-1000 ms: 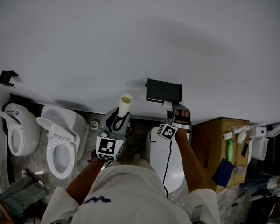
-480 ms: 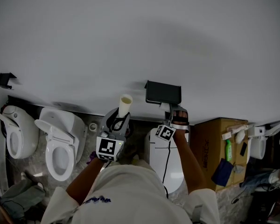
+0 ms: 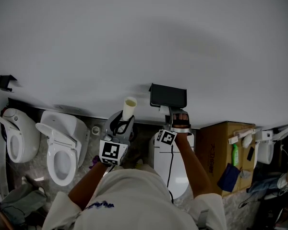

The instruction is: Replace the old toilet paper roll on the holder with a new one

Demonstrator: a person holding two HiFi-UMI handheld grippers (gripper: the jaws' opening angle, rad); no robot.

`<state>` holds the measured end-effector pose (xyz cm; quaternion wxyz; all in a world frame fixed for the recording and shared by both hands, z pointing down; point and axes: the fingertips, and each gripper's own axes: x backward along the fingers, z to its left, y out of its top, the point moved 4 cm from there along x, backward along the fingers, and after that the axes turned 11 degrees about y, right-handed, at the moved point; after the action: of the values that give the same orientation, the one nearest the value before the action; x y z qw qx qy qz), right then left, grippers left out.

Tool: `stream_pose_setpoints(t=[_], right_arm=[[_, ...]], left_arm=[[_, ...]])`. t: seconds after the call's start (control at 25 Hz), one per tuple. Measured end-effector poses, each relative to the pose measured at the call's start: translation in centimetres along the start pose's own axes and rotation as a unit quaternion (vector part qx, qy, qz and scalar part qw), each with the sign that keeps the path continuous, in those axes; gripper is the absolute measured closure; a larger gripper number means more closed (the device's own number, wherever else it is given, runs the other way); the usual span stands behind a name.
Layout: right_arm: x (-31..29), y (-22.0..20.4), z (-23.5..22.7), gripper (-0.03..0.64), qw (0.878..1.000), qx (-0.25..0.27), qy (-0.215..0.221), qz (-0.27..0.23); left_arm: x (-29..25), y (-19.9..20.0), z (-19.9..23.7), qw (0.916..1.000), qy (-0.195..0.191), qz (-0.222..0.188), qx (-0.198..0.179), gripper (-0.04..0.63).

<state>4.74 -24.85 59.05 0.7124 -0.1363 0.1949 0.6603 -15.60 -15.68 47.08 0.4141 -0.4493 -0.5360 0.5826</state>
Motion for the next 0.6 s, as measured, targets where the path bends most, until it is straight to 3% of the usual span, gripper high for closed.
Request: stream_pose_setpoints(t=[0.28, 0.6], right_arm=[[0.3, 2.0, -0.1, 0.327, 1.000, -0.007, -0.002, -0.026], [0.2, 3.2, -0.5, 0.328, 1.000, -0.013, -0.018, -0.020]], left_arm=[[0.1, 0.1, 0.1, 1.0000, 0.006, 0.002, 0.002, 0.436], [0.2, 0.0, 0.5, 1.0000, 0.005, 0.003, -0.001, 0.436]])
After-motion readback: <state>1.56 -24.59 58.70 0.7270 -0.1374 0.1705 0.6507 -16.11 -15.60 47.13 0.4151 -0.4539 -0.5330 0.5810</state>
